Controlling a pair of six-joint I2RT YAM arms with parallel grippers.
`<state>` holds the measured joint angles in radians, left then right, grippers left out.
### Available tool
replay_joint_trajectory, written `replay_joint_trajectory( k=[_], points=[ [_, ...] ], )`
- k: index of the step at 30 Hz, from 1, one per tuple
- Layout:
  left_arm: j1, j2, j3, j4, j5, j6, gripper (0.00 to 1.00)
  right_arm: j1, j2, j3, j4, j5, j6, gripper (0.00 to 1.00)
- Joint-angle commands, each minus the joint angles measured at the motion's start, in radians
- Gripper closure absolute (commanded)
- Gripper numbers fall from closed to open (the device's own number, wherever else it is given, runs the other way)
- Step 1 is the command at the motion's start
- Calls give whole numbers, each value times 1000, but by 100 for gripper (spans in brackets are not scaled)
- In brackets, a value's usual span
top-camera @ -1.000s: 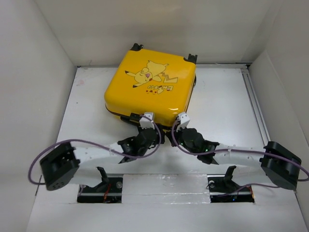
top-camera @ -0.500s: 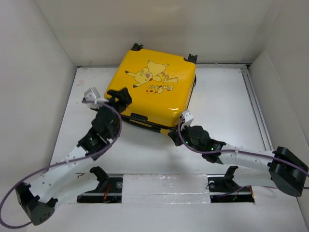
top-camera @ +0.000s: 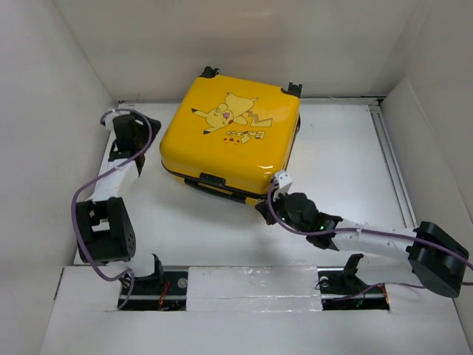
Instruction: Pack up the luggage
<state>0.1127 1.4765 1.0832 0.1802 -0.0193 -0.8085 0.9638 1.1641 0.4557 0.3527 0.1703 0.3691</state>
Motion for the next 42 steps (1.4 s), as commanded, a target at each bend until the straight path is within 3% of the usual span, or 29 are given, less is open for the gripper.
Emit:
replay_joint_trajectory(
  k=[1,4,7,13,15,19,28,31,33,35,36,37,39,41,42],
  points=[
    [-31,-16,-136,83,205,-81,38,52,25,72,52,1,-12,100],
    [-41,-27,-261,212,225,-115,38,73,52,96,52,14,-12,100],
    [-86,-9,-270,234,237,-115,38,73,97,127,52,14,-21,100],
    [-342,-21,-313,283,214,-84,38,137,248,292,81,14,-44,100],
    [-369,-39,-353,312,229,-96,38,179,298,349,71,30,-53,100],
    [-378,-123,-480,384,369,-118,38,216,399,446,71,5,-104,100],
    [-358,-327,-572,265,536,-66,37,216,588,632,152,-183,-153,100],
    [-349,-390,-568,233,546,-38,35,216,620,652,146,-247,-153,100],
    [-349,-442,-559,168,495,-23,34,216,527,598,132,-247,-153,100],
    [-349,-467,-559,168,461,-23,34,216,423,491,91,-232,-153,70],
    [-340,-476,-559,159,446,-14,34,216,304,467,50,-213,-153,42],
    [-340,-490,-559,159,423,-14,34,216,242,448,-51,-187,-153,30],
    [-340,-502,-559,148,357,-14,33,216,124,402,-147,-53,-164,18],
    [-340,-515,-559,148,313,-14,33,172,-28,384,-249,9,-173,16],
    [-340,-525,-569,148,300,-14,34,85,-70,364,-265,18,-173,18]
  ],
)
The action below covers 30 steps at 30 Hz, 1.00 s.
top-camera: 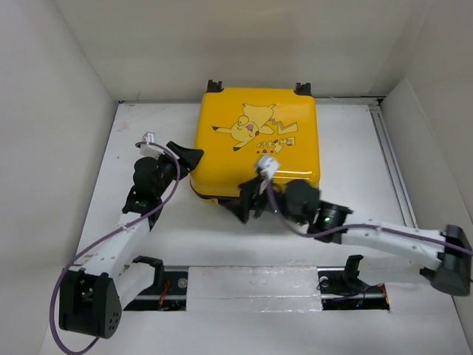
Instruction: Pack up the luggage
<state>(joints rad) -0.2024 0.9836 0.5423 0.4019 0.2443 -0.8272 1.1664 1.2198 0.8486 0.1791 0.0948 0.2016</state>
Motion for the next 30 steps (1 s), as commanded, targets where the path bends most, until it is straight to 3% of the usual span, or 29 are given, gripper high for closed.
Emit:
replay_joint_trajectory(
  k=[1,2,3,5,10,13,20,24,30],
  points=[
    [-25,-43,-28,-74,24,5,34,-172,-164,-42,-92,94,-5,22],
    [-25,-43,-28,-74,12,5,35,-232,-230,-51,-92,94,7,51],
    [-25,-57,-28,-74,-9,5,35,-358,-255,-51,-101,141,19,69],
    [-25,-72,-39,-90,-34,5,37,-494,-273,-60,-101,213,42,100],
    [-25,-109,-62,-90,-86,17,39,-909,-134,-5,-119,264,100,100],
    [-25,-109,-96,-90,-108,17,41,-1000,-14,6,-87,195,136,100],
    [-15,-215,-162,-121,-390,-15,43,-1025,180,32,-10,-38,163,100],
    [-15,-148,-157,-104,-379,-15,43,-992,283,106,-10,-108,163,100],
    [-55,99,-128,24,-221,19,58,-955,481,286,-10,-283,121,100]
  ],
)
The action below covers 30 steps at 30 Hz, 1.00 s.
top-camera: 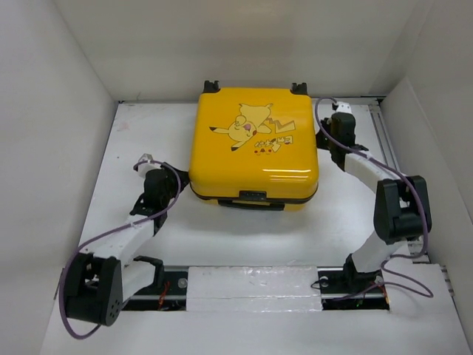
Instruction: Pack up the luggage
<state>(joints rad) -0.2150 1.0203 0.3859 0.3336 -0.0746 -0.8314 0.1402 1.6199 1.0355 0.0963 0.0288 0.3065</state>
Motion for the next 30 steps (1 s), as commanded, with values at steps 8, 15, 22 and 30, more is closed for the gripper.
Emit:
replay_joint_trajectory(
  k=[8,15,22,30],
  points=[
    [-76,-37,-105,145,194,3,62,179,365,523,-119,-410,-41,100],
    [-98,-80,-137,151,239,54,63,245,515,863,-173,-630,-41,94],
    [-351,8,-16,171,51,52,62,188,388,896,-106,-679,-64,67],
    [-610,152,115,262,-83,17,61,49,167,775,-106,-684,-64,30]
  ],
)
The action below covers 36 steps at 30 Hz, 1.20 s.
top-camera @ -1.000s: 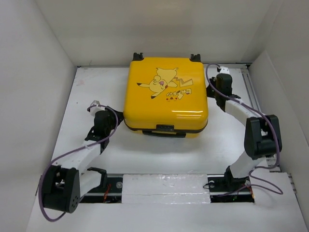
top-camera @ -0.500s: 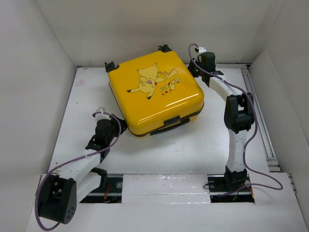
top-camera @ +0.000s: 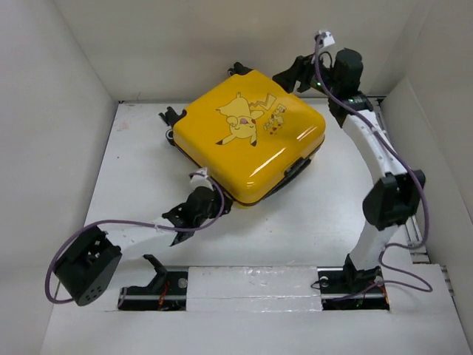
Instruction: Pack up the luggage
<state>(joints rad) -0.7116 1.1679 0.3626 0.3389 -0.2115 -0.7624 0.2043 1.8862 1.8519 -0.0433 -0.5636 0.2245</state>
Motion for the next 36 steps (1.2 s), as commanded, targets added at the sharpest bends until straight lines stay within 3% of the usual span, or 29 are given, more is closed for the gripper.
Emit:
replay_joint_trajectory(
  k=[1,3,4,5,7,8,11,13,15,17,18,19,22,24,25,26,32,35,36],
  points=[
    [-126,13,148,246,41,-52,61,-28,-170,-80,34,-73,4,29],
    [-135,-10,148,255,21,-61,61,-11,-331,-264,63,-29,-45,38],
    [-135,-23,148,255,5,-61,61,1,-332,-348,91,-9,-45,38],
    [-144,-40,148,255,-6,-61,61,19,-461,-434,123,11,-71,55],
    [-144,-120,115,238,-55,-51,59,94,-600,-715,224,72,-103,74],
    [-153,-155,101,195,-90,-51,59,125,-740,-818,271,112,-103,88],
    [-163,-315,46,97,-294,-74,61,225,-916,-1167,439,261,-85,100],
    [-163,-379,33,57,-392,-61,55,248,-1018,-1284,485,324,-39,100],
    [-86,-407,73,48,-364,-32,50,277,-1045,-1416,528,337,8,100],
    [-40,-370,152,57,-299,-3,40,305,-1046,-1482,589,367,42,100],
    [4,-311,183,57,-277,6,38,314,-1035,-1532,612,384,61,97],
    [24,-277,211,57,-254,6,35,314,-1018,-1554,634,396,78,85],
    [78,-176,289,46,-226,5,34,323,-966,-1603,730,452,78,68],
    [104,-166,289,46,-226,-6,33,304,-932,-1603,766,420,65,67],
    [159,-166,289,46,-226,-38,27,303,-915,-1603,766,403,65,67],
    [203,-181,274,70,-203,-49,24,294,-877,-1603,783,377,56,61],
    [628,-18,315,162,165,-201,20,294,-724,-1582,927,234,47,57],
    [725,89,363,279,288,-290,17,307,-714,-1582,927,222,70,56],
    [725,122,401,241,288,-290,17,317,-736,-1582,918,231,70,56]
  ],
)
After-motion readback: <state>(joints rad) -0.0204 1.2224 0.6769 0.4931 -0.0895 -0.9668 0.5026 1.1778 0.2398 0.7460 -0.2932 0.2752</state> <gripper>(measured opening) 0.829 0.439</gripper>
